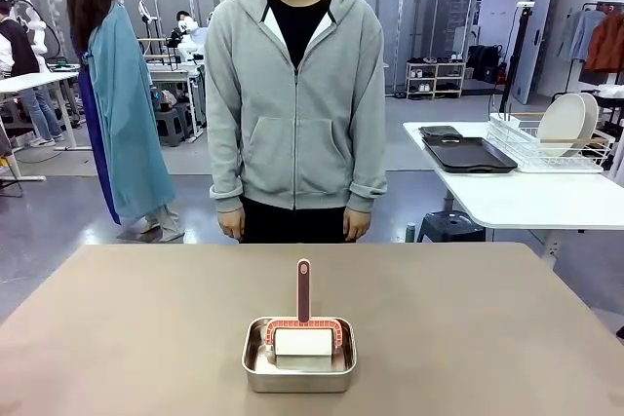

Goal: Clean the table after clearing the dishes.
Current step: Place the Lint Roller back on top of the Airtight Container.

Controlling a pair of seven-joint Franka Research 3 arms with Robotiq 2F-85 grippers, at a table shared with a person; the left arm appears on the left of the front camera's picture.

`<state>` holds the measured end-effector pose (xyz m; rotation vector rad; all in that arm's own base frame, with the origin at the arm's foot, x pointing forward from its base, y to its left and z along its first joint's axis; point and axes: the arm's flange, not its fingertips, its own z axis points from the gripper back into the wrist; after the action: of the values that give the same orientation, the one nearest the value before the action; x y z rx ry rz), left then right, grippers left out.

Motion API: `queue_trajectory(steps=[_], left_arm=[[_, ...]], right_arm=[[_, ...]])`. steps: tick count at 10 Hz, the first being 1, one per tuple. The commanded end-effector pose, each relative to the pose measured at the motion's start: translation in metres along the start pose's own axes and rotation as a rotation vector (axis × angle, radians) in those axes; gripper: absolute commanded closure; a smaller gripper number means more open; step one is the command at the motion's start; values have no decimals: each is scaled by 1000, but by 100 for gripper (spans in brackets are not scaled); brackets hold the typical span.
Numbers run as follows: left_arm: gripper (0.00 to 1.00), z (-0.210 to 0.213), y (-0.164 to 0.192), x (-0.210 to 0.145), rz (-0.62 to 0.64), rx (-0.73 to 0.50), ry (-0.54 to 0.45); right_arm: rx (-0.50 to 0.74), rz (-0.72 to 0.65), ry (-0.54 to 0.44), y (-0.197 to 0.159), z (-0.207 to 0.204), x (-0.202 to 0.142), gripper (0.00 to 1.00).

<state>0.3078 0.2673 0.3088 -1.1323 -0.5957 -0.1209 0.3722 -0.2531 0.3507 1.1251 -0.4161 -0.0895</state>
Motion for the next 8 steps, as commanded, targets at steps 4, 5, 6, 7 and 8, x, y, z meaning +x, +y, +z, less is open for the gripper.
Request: queue_trajectory(steps=[4,5,6,7,8], left_arm=[[0,2,-5,-1,13,19,14],[0,2,-5,-1,13,19,14],[0,2,-5,-1,13,19,14],[0,2,-5,-1,13,19,14],[0,2,-5,-1,13,19,14]], right_arm=[[-10,5,-12,1,-2,4,0],[-10,5,-12,1,-2,4,0],[-10,5,-12,1,-2,4,0],[-10,5,-12,1,-2,4,0],[-10,5,-12,1,-2,4,0]])
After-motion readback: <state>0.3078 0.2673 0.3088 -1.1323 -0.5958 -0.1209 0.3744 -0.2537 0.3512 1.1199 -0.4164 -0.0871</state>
